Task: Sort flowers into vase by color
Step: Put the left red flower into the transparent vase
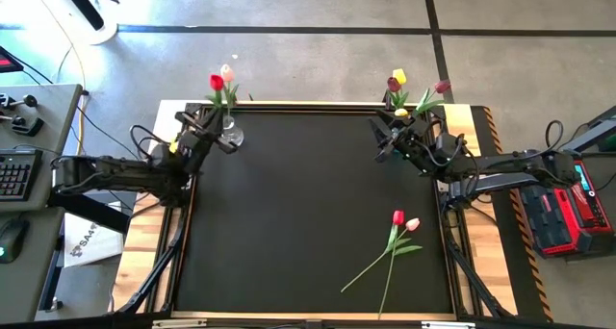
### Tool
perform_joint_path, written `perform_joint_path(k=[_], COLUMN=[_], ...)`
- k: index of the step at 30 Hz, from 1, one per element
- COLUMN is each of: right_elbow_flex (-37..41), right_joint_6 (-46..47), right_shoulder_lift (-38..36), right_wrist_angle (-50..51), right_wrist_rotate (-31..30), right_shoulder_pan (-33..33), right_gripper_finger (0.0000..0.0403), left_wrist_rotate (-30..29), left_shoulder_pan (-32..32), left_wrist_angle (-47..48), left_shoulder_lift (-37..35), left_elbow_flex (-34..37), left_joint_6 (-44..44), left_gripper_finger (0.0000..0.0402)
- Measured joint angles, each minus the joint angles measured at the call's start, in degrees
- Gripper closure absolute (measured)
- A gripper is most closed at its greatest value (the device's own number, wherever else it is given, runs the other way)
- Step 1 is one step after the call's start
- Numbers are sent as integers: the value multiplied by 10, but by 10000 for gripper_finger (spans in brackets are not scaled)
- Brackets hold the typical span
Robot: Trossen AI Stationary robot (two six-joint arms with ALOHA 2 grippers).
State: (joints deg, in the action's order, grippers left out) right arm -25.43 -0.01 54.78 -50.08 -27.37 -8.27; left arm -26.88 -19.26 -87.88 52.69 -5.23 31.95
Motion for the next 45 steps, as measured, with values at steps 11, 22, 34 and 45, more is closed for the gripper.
perform_joint_path(k=[11, 22, 34, 45], right_elbow_flex=[0, 0, 0, 0], right_joint_6=[0, 0, 0, 1], right_shoulder_lift=[0, 0, 0, 0], right_wrist_angle=[-4, -4, -4, -4], right_wrist_rotate=[13, 13, 12, 12], right_shoulder_pan=[0, 0, 0, 0], right_gripper_finger=[231, 231, 231, 231], left_wrist_rotate=[62, 118, 204, 238], left_shoulder_pan=[-123, -227, -258, -262], left_wrist_angle=[-19, -21, -21, -21], left_shoulder_lift=[14, 55, 74, 130], left_elbow_flex=[-2, -2, -15, -28], left_joint_6=[-57, -139, -199, -195], left_gripper_finger=[401, 401, 401, 401])
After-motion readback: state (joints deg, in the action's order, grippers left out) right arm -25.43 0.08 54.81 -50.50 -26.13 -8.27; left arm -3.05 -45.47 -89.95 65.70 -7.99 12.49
